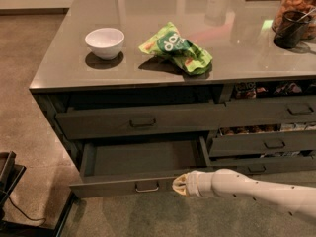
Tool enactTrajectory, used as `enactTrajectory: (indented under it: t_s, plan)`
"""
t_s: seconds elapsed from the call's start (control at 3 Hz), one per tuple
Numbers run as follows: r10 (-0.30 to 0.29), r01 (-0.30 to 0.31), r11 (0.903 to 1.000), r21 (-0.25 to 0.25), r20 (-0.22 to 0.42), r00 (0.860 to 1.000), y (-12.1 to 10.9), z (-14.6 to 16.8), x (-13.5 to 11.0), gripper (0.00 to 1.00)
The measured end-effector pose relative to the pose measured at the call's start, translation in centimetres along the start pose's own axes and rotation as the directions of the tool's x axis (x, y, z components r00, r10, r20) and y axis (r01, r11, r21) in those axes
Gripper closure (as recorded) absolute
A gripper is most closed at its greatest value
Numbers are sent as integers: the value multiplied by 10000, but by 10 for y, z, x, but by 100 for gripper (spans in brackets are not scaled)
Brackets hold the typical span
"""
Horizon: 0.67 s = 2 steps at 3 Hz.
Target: Close middle drawer
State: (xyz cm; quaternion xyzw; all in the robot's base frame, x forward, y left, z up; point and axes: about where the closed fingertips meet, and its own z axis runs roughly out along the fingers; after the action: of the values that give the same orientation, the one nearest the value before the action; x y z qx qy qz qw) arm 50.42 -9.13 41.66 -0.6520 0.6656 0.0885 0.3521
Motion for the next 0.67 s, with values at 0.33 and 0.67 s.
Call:
enactTrajectory:
  t_s: [0.33, 0.67]
  plan:
    - [-225, 216, 9986, 475, 166, 9996, -14, 9, -4, 100]
    - [-320, 293, 9948, 971, 259, 9992, -33, 16, -5, 100]
